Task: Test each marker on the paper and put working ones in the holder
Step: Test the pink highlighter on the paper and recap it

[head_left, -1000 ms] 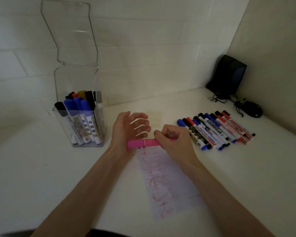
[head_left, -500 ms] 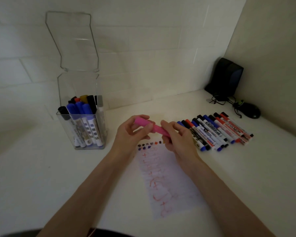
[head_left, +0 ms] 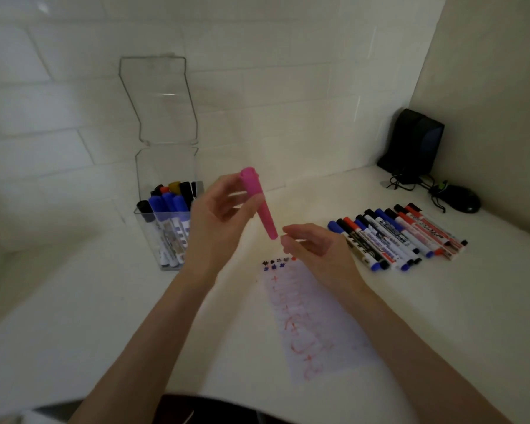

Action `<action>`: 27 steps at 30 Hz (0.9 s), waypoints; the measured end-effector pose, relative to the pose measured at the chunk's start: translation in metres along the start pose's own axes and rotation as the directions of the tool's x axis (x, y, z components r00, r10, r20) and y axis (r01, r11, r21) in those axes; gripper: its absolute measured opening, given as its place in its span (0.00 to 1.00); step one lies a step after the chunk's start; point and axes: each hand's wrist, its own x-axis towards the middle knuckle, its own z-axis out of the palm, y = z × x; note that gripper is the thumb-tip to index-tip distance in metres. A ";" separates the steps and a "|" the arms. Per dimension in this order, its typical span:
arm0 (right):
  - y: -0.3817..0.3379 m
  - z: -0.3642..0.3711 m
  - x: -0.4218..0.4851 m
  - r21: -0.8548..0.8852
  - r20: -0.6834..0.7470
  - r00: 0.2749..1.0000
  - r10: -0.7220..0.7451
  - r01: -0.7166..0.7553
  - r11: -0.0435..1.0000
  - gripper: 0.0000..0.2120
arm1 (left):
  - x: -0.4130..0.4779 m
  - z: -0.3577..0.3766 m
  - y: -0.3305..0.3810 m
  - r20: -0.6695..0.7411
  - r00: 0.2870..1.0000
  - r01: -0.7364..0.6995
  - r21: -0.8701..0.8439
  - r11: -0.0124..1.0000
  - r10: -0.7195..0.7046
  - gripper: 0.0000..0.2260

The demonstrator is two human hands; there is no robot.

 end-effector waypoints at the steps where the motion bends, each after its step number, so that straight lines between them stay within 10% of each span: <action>1: 0.001 -0.001 0.000 -0.011 -0.017 1.000 0.002 -0.002 1.000 0.09 | 0.003 -0.008 0.009 -0.041 0.999 -0.034 -0.008 0.999 0.034 0.15; 9: 0.006 -0.004 0.002 -0.076 -0.062 0.998 -0.003 -0.002 0.997 0.07 | 0.019 -0.082 0.067 -0.332 0.904 -0.235 0.135 0.962 0.268 0.20; 15: 0.010 -0.002 0.004 -0.110 -0.063 0.998 0.000 -0.007 0.994 0.07 | 0.022 -0.099 0.033 -0.251 0.958 -0.039 0.366 0.930 0.139 0.17; 27: 0.013 -0.005 0.004 -0.132 -0.075 0.997 -0.012 0.002 0.991 0.07 | 0.012 -0.101 -0.018 -0.011 0.963 -0.152 0.802 0.578 0.269 0.07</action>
